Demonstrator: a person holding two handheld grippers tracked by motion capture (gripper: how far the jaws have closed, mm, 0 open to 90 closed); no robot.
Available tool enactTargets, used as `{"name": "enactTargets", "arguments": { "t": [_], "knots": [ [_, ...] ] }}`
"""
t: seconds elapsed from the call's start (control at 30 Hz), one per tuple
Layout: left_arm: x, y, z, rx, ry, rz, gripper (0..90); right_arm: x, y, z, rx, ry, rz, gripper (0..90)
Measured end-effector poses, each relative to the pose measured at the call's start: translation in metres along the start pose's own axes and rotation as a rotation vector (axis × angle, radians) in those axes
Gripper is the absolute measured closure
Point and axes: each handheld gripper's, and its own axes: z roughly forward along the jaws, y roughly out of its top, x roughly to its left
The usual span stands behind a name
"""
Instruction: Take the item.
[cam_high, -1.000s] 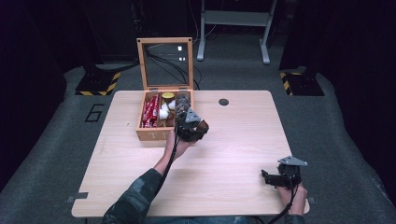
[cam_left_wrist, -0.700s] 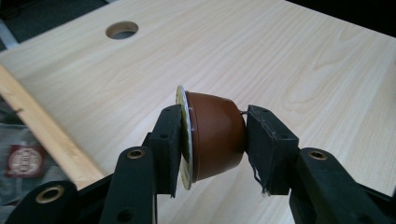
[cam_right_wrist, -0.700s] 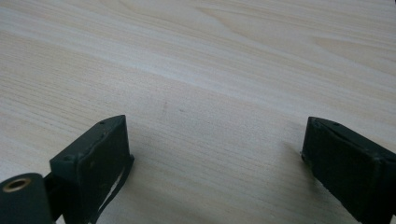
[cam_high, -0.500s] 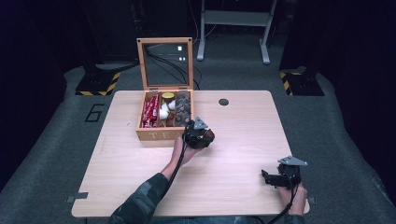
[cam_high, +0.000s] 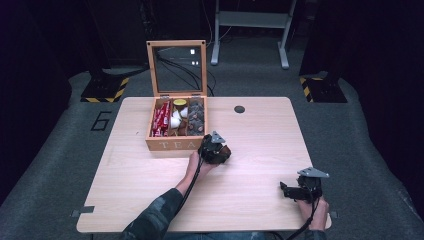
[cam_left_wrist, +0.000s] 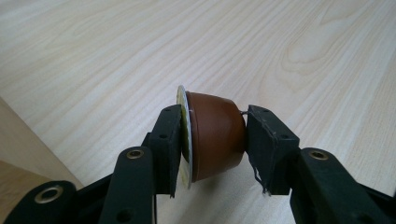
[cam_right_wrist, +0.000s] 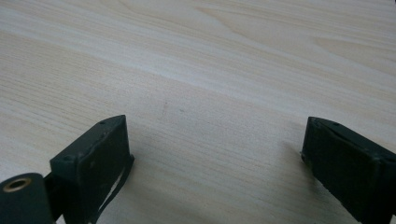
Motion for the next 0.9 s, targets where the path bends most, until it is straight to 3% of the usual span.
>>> {"name": "enactTargets", "arguments": {
  "t": [0.27, 0.53, 0.73, 0.9],
  "knots": [
    [-0.003, 0.001, 0.001, 0.009, -0.001, 0.023, 54.9, 0.000, 0.000, 0.000, -0.001, 0.000, -0.004, 7.1],
    [-0.003, 0.001, -0.002, 0.016, -0.019, 0.020, 37.6, -0.001, 0.000, 0.000, -0.001, 0.002, -0.007, 7.2],
    [-0.006, 0.006, -0.018, -0.010, -0.031, 0.025, 26.0, 0.000, 0.000, 0.000, 0.000, 0.002, 0.000, 7.3],
    [-0.006, 0.007, -0.032, -0.033, -0.037, 0.020, 21.6, 0.000, 0.000, 0.000, 0.000, 0.001, -0.003, 7.3]
  ]
}}
